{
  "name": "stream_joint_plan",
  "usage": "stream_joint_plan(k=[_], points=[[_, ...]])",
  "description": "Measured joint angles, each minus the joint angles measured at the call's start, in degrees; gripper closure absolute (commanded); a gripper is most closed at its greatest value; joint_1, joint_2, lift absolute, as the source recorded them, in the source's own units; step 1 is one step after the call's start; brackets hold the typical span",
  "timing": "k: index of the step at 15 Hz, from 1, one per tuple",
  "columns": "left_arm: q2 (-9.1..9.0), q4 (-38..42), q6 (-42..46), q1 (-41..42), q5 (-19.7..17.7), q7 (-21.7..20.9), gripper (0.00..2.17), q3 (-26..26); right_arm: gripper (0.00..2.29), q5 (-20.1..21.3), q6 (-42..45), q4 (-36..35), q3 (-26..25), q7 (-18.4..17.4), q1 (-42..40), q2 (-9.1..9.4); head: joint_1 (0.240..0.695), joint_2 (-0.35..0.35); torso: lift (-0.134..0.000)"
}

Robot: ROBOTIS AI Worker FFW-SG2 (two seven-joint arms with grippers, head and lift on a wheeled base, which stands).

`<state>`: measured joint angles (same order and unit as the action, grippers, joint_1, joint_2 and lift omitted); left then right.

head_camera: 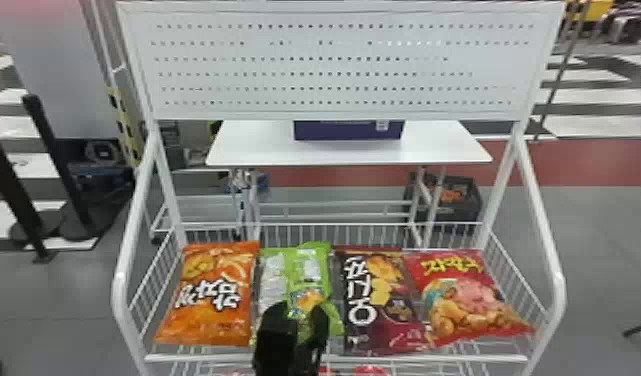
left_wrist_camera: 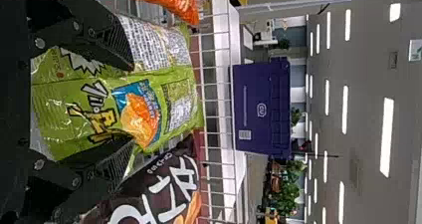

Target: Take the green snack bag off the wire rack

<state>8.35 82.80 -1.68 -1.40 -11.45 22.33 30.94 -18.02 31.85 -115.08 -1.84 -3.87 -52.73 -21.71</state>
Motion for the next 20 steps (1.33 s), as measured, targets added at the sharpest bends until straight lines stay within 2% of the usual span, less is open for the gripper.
stream_joint_plan(k=[1, 2, 6, 11, 14, 16, 18, 20], points=[[0.02, 0.0, 0.0, 0.0, 0.0, 0.3, 1.45, 0.0, 0.17, 0.0, 0.0, 0.0, 0.0, 0.0, 0.0, 0.0, 0.499, 0.0, 0.0], [0.1, 0.1, 0.0, 0.1, 0.0, 0.6, 1.48, 0.0, 0.17, 0.0, 0.0, -0.1, 0.0, 0.0, 0.0, 0.0, 0.499, 0.0, 0.0], [0.76, 2.5, 0.0, 1.4, 0.0, 0.1, 1.48, 0.2, 0.17, 0.0, 0.0, -0.1, 0.0, 0.0, 0.1, 0.0, 0.499, 0.0, 0.0], [1.98, 10.6, -0.2, 5.3, 0.0, 0.0, 1.48, 0.5, 0.17, 0.0, 0.1, -0.1, 0.1, 0.0, 0.2, -0.05, 0.499, 0.0, 0.0], [4.95, 19.1, -1.3, 8.9, -0.1, 0.1, 1.48, 0.2, 0.17, 0.0, 0.2, -0.2, 0.2, 0.0, 0.2, -0.17, 0.499, 0.0, 0.0], [7.55, 25.5, -1.4, 12.6, -0.1, 0.6, 1.48, -0.4, 0.17, 0.0, 0.2, -0.2, 0.3, 0.0, 0.2, -0.25, 0.499, 0.0, 0.0], [10.92, 31.6, -0.8, 16.9, 0.1, 1.7, 1.48, -1.5, 0.17, 0.0, 0.2, -0.2, 0.4, 0.0, 0.3, -0.39, 0.499, 0.0, 0.0], [13.56, 35.7, 1.8, 21.6, 0.3, 2.2, 1.48, -4.0, 0.17, 0.0, 0.1, -0.1, 0.8, 0.0, 0.6, -0.59, 0.499, 0.0, 0.0]])
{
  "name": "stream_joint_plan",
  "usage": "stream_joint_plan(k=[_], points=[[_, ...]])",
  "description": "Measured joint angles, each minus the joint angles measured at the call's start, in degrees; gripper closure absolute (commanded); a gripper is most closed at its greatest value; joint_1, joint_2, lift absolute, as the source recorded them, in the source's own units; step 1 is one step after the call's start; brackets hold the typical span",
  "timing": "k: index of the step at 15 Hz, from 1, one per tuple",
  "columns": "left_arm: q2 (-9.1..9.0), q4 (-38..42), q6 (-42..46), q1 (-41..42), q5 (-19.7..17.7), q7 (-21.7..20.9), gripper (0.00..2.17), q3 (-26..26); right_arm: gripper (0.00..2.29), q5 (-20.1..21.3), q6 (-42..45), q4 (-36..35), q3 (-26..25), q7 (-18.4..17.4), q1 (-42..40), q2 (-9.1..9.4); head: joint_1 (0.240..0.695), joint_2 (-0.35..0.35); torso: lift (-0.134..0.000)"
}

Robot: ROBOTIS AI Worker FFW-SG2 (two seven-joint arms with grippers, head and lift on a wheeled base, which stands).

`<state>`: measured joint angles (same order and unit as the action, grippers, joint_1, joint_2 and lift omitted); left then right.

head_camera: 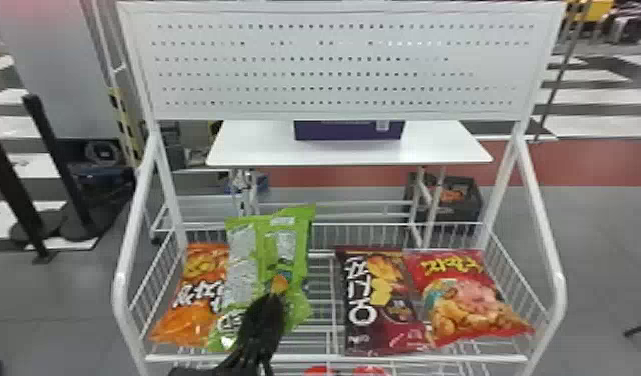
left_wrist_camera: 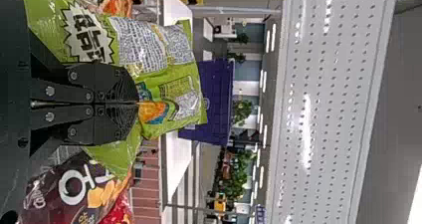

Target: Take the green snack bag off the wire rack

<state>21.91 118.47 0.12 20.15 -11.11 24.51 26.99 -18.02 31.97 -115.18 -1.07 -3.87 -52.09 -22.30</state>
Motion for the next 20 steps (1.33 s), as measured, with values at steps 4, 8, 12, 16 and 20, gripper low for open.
stream_joint_plan(k=[4, 8, 12, 16, 20], points=[[2.11, 2.1, 7.9, 8.5, 0.2, 0.4, 1.48, -6.3, 0.17, 0.0, -0.1, 0.2, 0.4, 0.0, 0.3, -0.34, 0.499, 0.0, 0.0], [2.22, 2.6, 15.2, 15.5, 0.2, -0.2, 1.48, -10.8, 0.17, 0.0, -0.5, 0.5, 0.5, 0.0, 0.6, -0.38, 0.499, 0.0, 0.0], [3.1, 5.7, 19.7, 22.7, 1.6, 0.1, 1.48, -13.9, 0.17, 0.0, -0.6, 0.5, 0.5, 0.0, 0.7, -0.38, 0.499, 0.0, 0.0], [3.57, 6.5, 24.7, 27.7, 1.7, 0.4, 1.48, -15.6, 0.17, -0.2, -0.6, 0.9, 0.5, -0.1, 1.0, -0.38, 0.499, 0.0, 0.0], [3.84, 6.3, 26.0, 30.0, 2.1, 0.3, 1.48, -15.9, 0.17, -0.3, -0.6, 1.1, 0.6, -0.1, 1.2, -0.38, 0.499, 0.0, 0.0]])
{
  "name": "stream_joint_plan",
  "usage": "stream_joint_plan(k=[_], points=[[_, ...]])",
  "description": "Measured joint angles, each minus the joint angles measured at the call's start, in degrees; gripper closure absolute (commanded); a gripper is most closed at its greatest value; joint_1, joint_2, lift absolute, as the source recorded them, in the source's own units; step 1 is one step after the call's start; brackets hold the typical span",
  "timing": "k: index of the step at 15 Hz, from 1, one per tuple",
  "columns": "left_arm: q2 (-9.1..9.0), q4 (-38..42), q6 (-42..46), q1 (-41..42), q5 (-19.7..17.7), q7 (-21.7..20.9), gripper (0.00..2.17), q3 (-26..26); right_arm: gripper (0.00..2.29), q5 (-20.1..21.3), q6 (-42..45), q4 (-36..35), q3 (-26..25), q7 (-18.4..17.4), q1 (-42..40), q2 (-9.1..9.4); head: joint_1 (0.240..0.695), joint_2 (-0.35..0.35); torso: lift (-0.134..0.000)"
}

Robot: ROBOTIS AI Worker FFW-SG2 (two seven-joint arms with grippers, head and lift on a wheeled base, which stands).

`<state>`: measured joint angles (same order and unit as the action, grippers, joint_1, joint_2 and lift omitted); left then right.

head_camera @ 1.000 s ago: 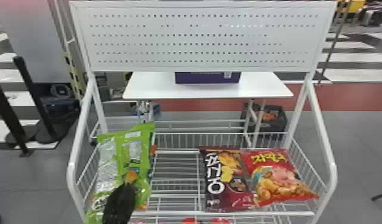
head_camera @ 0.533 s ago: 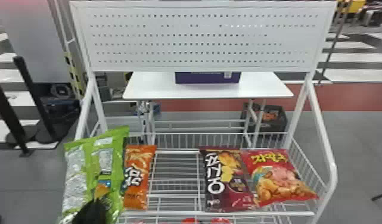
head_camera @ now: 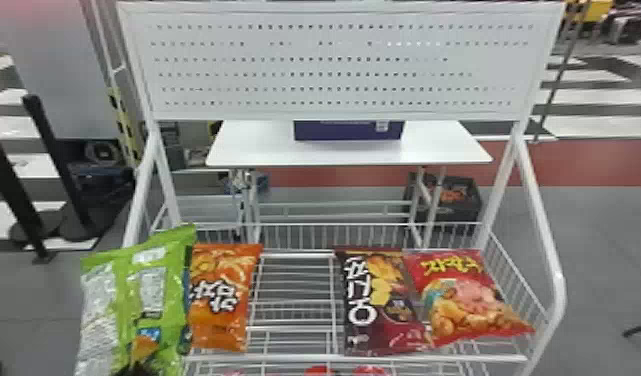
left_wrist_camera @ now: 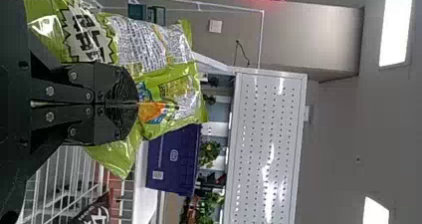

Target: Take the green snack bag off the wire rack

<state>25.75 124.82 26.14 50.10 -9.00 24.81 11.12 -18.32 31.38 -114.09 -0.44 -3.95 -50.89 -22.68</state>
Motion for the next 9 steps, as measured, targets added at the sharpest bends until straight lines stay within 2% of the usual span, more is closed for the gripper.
stream_joint_plan(k=[9], points=[[0.42, 0.1, 0.6, 1.2, 0.1, -0.1, 1.48, -0.5, 0.17, -0.1, 0.3, 0.2, 0.0, 0.0, -0.1, 0.09, 0.499, 0.0, 0.0]])
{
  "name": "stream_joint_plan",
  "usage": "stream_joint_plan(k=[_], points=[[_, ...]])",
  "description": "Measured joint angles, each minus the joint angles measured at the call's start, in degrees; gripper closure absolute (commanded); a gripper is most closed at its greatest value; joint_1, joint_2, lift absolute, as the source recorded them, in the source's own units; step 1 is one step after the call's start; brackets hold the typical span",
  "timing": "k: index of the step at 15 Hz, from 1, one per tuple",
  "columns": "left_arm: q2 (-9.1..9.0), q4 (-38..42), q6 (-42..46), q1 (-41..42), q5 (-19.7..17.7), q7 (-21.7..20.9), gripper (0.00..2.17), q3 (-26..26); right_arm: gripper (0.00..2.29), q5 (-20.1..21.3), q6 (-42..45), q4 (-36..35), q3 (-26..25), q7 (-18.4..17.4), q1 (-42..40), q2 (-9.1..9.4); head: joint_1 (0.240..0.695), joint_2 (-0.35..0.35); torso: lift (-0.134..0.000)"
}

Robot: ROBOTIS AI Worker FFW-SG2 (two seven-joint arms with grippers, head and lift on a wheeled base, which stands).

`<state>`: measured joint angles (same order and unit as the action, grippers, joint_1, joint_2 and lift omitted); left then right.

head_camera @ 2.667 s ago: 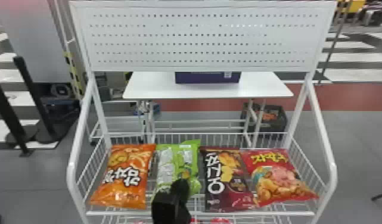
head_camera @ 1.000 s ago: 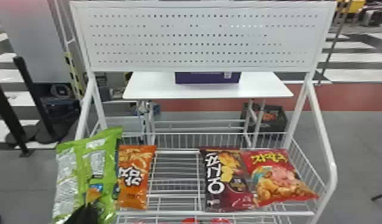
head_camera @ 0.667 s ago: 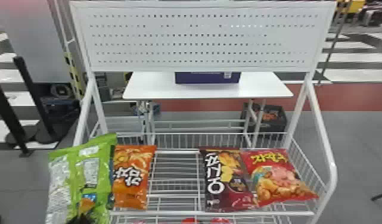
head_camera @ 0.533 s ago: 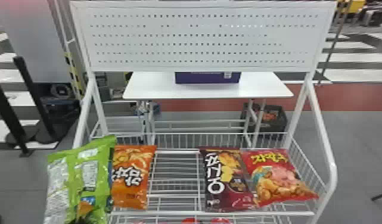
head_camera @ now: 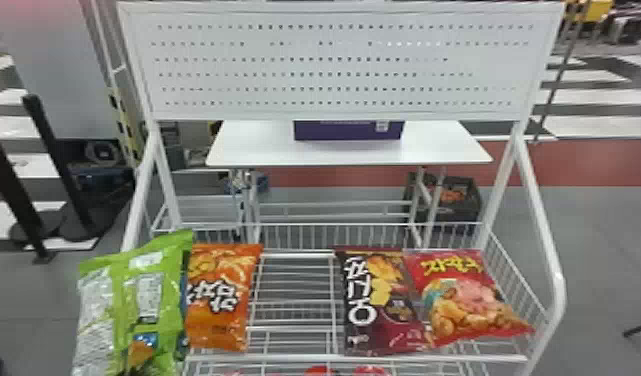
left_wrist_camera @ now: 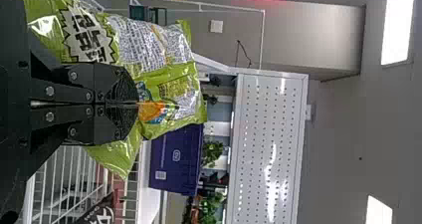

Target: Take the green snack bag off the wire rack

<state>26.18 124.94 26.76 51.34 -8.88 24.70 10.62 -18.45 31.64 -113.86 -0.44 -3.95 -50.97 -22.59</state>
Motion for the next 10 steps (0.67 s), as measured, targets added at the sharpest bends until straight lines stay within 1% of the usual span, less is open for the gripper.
stream_joint_plan(k=[10], points=[[-0.03, -0.4, 0.9, 0.4, -0.1, -0.1, 1.48, -0.7, 0.17, 0.0, 0.3, -0.4, -0.1, 0.0, -0.3, -0.1, 0.499, 0.0, 0.0]])
